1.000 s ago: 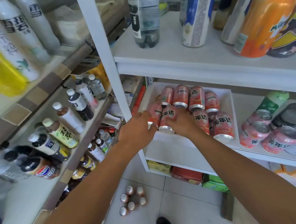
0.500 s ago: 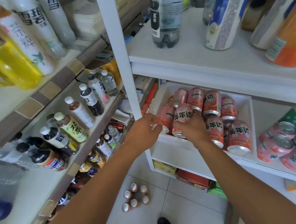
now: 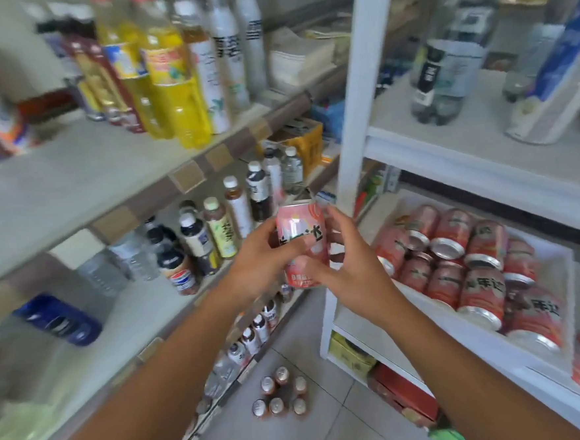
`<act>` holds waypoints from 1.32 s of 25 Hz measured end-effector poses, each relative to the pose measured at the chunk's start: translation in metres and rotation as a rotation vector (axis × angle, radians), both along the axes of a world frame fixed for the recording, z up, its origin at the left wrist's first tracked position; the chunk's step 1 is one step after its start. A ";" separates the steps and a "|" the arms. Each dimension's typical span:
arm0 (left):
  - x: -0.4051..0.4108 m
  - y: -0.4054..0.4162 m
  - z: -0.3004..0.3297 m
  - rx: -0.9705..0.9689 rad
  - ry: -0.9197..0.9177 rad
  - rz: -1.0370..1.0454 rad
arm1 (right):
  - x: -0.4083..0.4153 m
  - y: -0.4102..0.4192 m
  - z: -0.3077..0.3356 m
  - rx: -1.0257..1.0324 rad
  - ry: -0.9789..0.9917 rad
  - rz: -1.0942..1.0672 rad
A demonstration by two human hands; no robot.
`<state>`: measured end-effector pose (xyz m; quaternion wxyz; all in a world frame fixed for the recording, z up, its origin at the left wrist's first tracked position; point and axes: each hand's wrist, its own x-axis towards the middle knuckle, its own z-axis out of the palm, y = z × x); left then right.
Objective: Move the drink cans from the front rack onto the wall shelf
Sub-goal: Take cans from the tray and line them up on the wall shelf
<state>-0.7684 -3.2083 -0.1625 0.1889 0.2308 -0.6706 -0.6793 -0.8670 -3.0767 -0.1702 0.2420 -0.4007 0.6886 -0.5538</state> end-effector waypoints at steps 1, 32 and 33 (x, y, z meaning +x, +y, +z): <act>0.023 -0.008 0.006 -0.002 0.017 0.033 | 0.012 -0.009 0.004 0.009 -0.007 0.067; 0.584 -0.072 0.081 -0.358 0.030 0.816 | 0.523 -0.208 0.111 -0.068 0.170 0.625; 0.583 -0.085 0.083 -0.342 0.034 0.797 | 0.521 -0.223 0.111 -0.086 0.174 0.603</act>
